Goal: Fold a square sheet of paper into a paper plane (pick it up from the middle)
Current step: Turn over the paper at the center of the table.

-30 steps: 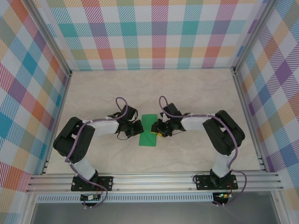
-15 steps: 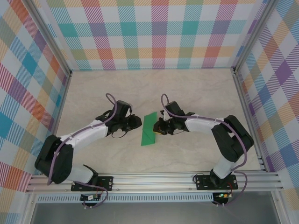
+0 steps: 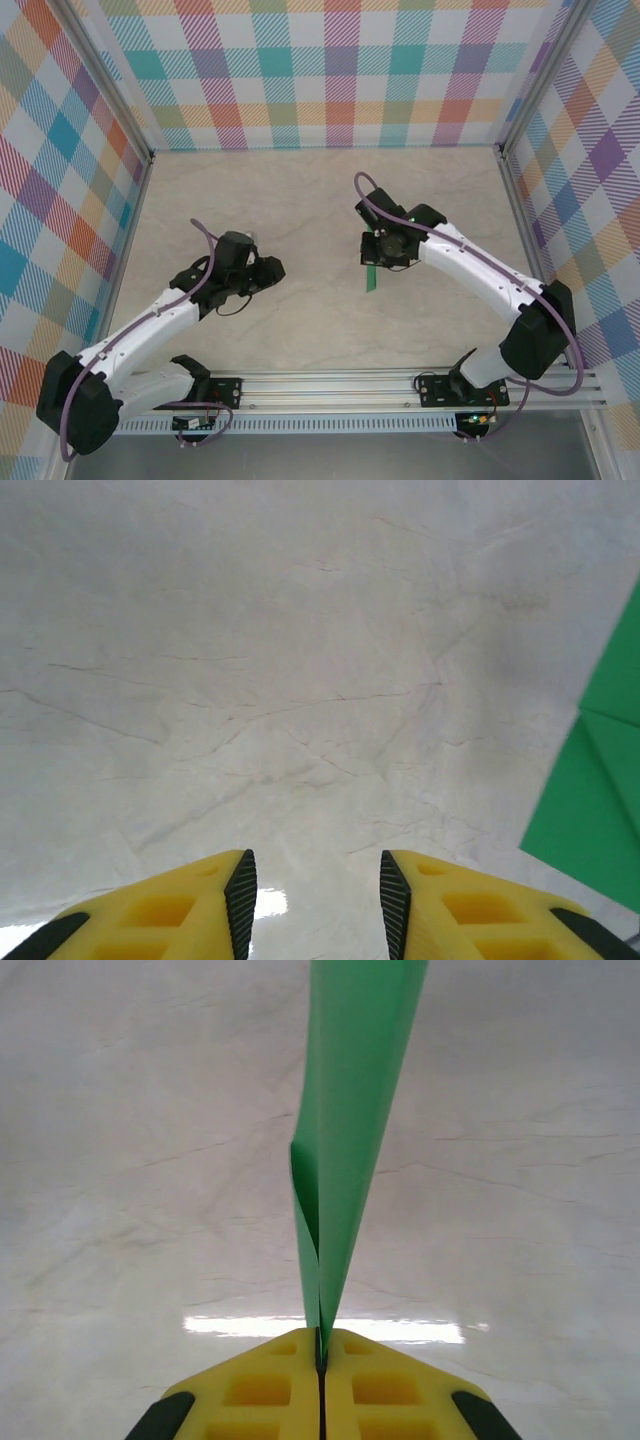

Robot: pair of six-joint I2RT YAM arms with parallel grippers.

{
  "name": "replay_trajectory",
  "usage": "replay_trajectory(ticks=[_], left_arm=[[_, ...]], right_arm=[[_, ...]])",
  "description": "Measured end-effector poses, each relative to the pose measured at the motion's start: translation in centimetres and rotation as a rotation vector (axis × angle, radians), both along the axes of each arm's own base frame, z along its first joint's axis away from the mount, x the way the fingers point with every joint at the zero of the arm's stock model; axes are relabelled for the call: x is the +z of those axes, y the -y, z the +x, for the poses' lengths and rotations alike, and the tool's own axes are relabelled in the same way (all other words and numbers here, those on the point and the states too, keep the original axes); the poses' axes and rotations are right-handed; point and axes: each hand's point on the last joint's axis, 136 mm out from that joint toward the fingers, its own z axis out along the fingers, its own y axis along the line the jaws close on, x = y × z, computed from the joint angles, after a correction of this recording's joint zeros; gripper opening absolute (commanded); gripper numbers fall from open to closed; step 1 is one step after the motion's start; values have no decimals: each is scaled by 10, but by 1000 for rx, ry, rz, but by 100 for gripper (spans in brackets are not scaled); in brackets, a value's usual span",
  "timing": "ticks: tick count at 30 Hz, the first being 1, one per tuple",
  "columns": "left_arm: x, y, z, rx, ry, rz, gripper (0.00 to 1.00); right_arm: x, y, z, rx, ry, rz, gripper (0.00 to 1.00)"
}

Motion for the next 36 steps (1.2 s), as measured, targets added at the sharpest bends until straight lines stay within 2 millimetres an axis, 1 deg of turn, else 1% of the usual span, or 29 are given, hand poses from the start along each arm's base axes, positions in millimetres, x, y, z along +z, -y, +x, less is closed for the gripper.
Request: replay_trajectory(ticks=[1, 3, 6, 7, 10, 13, 15, 16, 17, 19, 20, 21, 23, 24, 25, 27, 30, 32, 33, 36], left_arm=[[1, -4, -2, 11, 3, 7, 41], [4, -12, -6, 35, 16, 21, 42], [11, -27, -14, 81, 42, 33, 46], [14, -32, -16, 97, 54, 36, 47], [22, -48, -26, 141, 85, 45, 48], [26, -59, -35, 168, 94, 54, 49], [26, -64, -39, 179, 94, 65, 50], [25, -66, -42, 182, 89, 69, 51], [25, -68, -44, 183, 87, 71, 52], [23, -70, -48, 183, 82, 73, 53], [22, -71, -49, 184, 79, 72, 54], [21, -71, -51, 182, 76, 70, 55], [17, -69, -53, 170, 65, 62, 57], [15, -67, -53, 165, 57, 57, 57], [10, -66, -55, 158, 45, 53, 57], [1, -64, -60, 143, 18, 49, 58], [-8, -62, -67, 124, -2, 34, 59], [-6, -61, -70, 116, 10, 13, 60], [-5, -61, -71, 114, 17, 1, 61], [-2, -59, -75, 103, 33, -30, 61]], right_arm=[[-1, 4, -1, -1, -9, -70, 6], [-12, 8, -4, 6, -44, -202, 9], [-42, 2, -7, 41, -119, -375, 12], [-54, -4, -8, 58, -147, -426, 12], [-84, -30, -8, 108, -203, -501, 20], [-107, -59, -8, 153, -239, -510, 30], [-117, -78, -11, 180, -255, -479, 42], [-119, -85, -13, 186, -259, -451, 51], [-117, -92, -17, 195, -264, -422, 59], [-110, -102, -21, 204, -259, -350, 62], [-105, -104, -22, 204, -252, -314, 66], [-98, -104, -22, 197, -241, -282, 72], [-77, -102, -22, 185, -205, -207, 90], [-66, -100, -22, 175, -184, -174, 96], [-56, -97, -23, 167, -159, -143, 100], [-33, -89, -24, 146, -107, -80, 100], [-14, -78, -31, 120, -68, -22, 100], [-11, -74, -36, 111, -64, -1, 100], [-13, -73, -37, 105, -67, 4, 100], [-27, -68, -45, 93, -97, 3, 100]])
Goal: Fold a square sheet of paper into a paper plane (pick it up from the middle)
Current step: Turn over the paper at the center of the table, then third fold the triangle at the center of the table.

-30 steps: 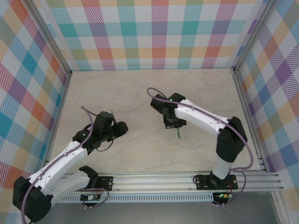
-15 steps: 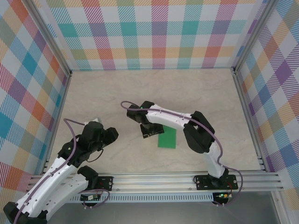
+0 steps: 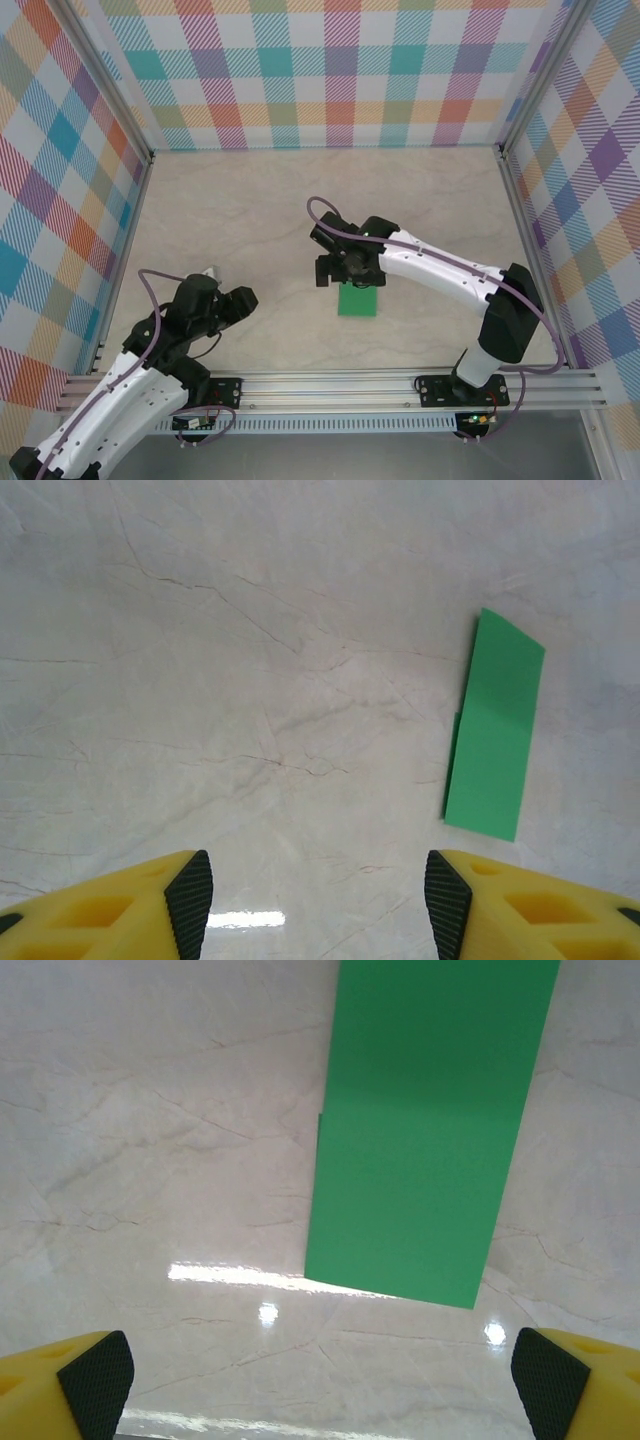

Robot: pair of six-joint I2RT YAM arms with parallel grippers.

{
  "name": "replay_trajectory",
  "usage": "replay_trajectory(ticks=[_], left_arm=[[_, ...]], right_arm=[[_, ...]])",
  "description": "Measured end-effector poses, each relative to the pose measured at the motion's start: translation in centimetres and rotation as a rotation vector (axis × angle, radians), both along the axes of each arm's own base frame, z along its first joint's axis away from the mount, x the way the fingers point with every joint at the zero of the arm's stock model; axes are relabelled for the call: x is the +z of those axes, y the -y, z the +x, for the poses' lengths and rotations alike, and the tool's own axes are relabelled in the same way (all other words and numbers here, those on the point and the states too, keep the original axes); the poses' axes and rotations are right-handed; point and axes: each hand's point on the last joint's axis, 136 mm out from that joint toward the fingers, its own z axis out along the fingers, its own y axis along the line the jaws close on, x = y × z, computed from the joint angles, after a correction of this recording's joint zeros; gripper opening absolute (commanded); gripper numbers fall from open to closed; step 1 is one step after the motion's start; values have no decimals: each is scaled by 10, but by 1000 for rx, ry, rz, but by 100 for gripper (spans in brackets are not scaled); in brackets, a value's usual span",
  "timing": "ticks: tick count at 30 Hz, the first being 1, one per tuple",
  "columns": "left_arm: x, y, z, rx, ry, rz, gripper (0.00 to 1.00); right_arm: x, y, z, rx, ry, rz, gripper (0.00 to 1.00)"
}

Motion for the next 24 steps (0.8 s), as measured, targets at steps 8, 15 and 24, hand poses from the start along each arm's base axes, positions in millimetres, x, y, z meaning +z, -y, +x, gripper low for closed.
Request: replay_trajectory(ticks=[8, 15, 24], left_arm=[[-1, 5, -3, -23, -13, -20, 62], [-6, 13, 1, -49, -38, -18, 63], [-13, 22, 7, -72, -14, -49, 62]], right_arm=[[-6, 7, -9, -8, -10, 29, 100], [7, 4, -6, -9, 28, 72, 100], [21, 44, -3, -71, 246, 144, 100]])
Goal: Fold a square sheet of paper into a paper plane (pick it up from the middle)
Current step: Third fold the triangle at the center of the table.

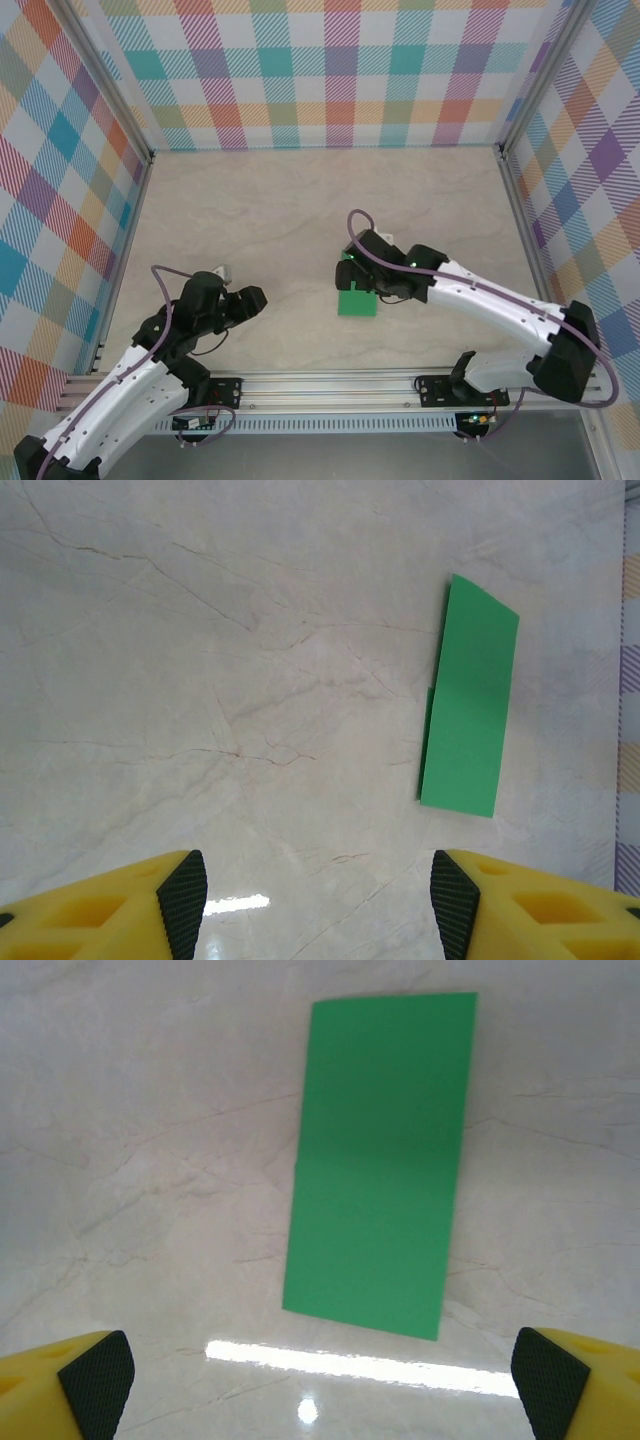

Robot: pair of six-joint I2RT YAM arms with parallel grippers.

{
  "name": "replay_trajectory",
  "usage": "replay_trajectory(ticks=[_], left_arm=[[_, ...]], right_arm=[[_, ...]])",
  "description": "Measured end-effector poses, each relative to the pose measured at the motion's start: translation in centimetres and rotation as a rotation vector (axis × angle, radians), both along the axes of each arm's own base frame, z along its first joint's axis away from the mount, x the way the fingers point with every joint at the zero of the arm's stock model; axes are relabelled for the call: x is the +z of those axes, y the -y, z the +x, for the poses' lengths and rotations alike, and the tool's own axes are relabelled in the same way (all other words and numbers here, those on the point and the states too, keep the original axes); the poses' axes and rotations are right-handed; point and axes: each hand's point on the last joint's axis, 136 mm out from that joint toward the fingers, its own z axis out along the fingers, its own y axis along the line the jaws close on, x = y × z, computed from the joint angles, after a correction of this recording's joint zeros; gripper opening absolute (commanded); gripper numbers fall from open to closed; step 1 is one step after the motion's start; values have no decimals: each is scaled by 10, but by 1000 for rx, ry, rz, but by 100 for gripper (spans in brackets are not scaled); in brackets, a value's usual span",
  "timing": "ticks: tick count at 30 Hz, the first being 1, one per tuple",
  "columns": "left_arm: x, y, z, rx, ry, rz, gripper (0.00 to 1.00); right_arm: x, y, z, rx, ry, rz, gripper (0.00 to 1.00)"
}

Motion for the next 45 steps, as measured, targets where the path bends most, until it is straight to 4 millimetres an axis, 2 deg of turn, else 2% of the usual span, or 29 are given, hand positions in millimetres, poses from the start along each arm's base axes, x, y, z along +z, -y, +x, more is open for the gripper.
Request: replay_trajectory(ticks=[3, 7, 9, 10, 12, 16, 18, 23, 25, 28, 33, 38, 39, 41, 45], left_arm=[[-10, 4, 4, 12, 7, -31, 61], [-17, 13, 14, 29, 8, -73, 62], [-18, 21, 19, 25, 8, -83, 67], [-19, 24, 20, 21, 8, -82, 72], [-21, 31, 22, 17, -2, -76, 72], [-19, 43, 30, 7, -15, -44, 72], [-16, 52, 37, 1, -15, -24, 74], [-22, 70, 48, -15, -13, 4, 71], [-28, 75, 54, -19, -25, 20, 65], [-35, 94, 64, -44, -32, 34, 53], [-44, 139, 85, -114, -50, 46, 36], [-45, 182, 97, -192, -45, 38, 34], [-47, 189, 99, -205, -47, 34, 31], [-50, 199, 101, -223, -58, 30, 24], [-59, 207, 106, -229, -68, 42, 27]], right_arm=[[-17, 19, -3, -73, 19, 34, 100], [-72, 40, -12, -137, -41, 103, 100], [-96, 50, -15, -169, -107, 120, 100], [-100, 51, -15, -179, -132, 129, 100], [-103, 48, -9, -190, -167, 162, 100], [-92, 30, 3, -155, -163, 239, 100], [-89, 23, 6, -141, -150, 275, 96], [-97, 24, 3, -133, -173, 299, 92], [-97, 25, 4, -132, -177, 327, 87], [-101, 34, 6, -149, -185, 387, 84], [-107, 49, 2, -181, -187, 475, 81], [-105, 46, 2, -165, -189, 537, 79], [-105, 44, 4, -160, -189, 548, 78], [-107, 42, 6, -155, -199, 560, 75], [-118, 42, 8, -160, -247, 568, 72]])
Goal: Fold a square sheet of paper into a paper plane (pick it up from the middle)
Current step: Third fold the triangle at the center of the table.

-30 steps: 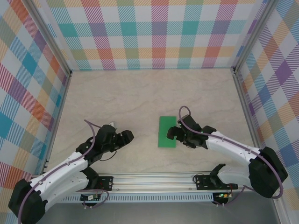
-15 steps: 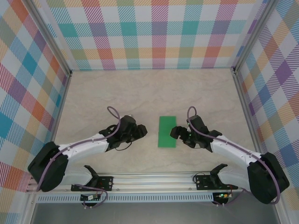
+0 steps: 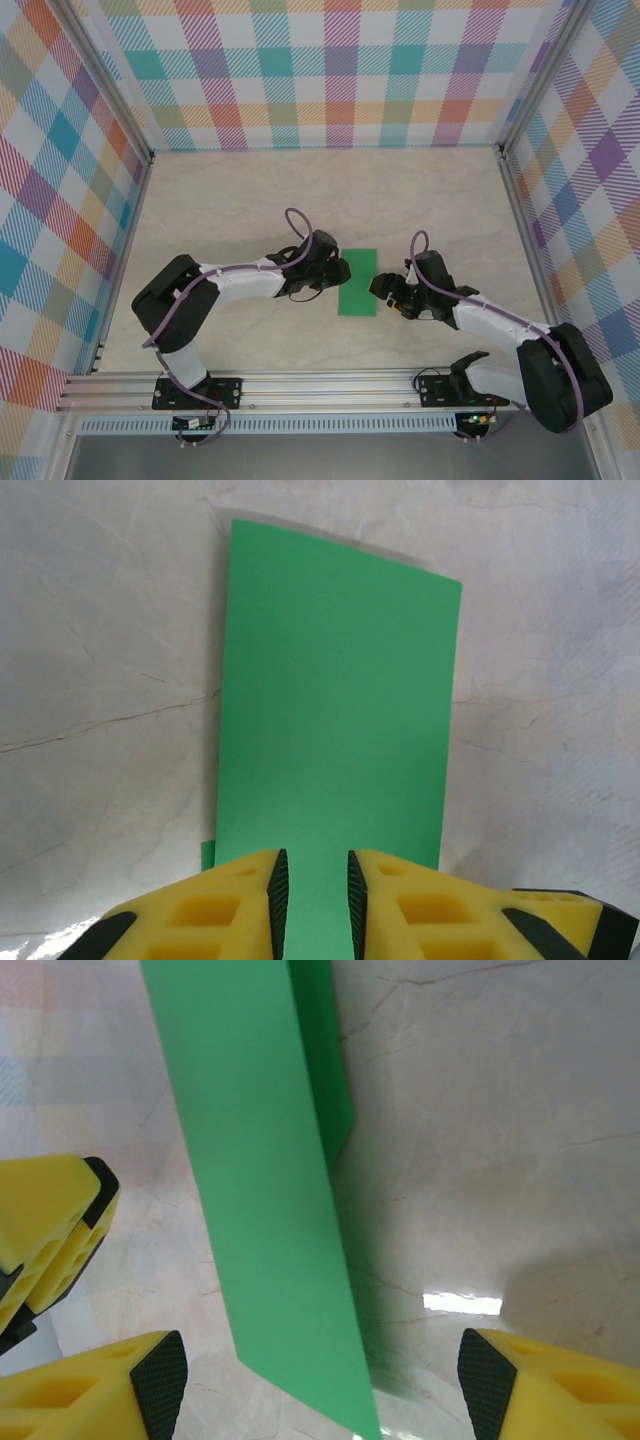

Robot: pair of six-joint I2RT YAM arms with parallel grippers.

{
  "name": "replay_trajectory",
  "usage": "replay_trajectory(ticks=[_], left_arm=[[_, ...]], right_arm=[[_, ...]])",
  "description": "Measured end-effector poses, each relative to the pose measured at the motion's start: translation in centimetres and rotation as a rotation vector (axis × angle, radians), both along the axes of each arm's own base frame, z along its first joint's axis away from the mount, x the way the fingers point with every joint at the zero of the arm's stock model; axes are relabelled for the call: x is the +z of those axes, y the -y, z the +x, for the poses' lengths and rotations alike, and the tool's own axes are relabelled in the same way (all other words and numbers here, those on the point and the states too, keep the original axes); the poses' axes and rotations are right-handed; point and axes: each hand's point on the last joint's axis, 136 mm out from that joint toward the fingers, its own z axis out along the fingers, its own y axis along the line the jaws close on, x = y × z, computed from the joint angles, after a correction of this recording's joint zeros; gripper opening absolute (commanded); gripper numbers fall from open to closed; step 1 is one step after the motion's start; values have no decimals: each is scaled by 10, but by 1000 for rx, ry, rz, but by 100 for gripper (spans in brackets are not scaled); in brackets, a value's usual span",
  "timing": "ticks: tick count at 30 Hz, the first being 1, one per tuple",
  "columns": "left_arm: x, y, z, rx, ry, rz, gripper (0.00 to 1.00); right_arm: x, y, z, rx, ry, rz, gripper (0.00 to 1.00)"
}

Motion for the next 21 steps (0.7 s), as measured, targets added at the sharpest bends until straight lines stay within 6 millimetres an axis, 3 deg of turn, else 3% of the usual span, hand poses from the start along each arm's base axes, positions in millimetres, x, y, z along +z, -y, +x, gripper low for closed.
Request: replay_trajectory(ticks=[10, 21], left_arm=[[-8, -3, -6, -5, -9, 15, 31], [-4, -11, -13, -58, 31, 39, 41]], right_arm=[[8, -13, 28, 85, -9, 56, 63], [-13, -25, 45, 185, -74, 64, 46]])
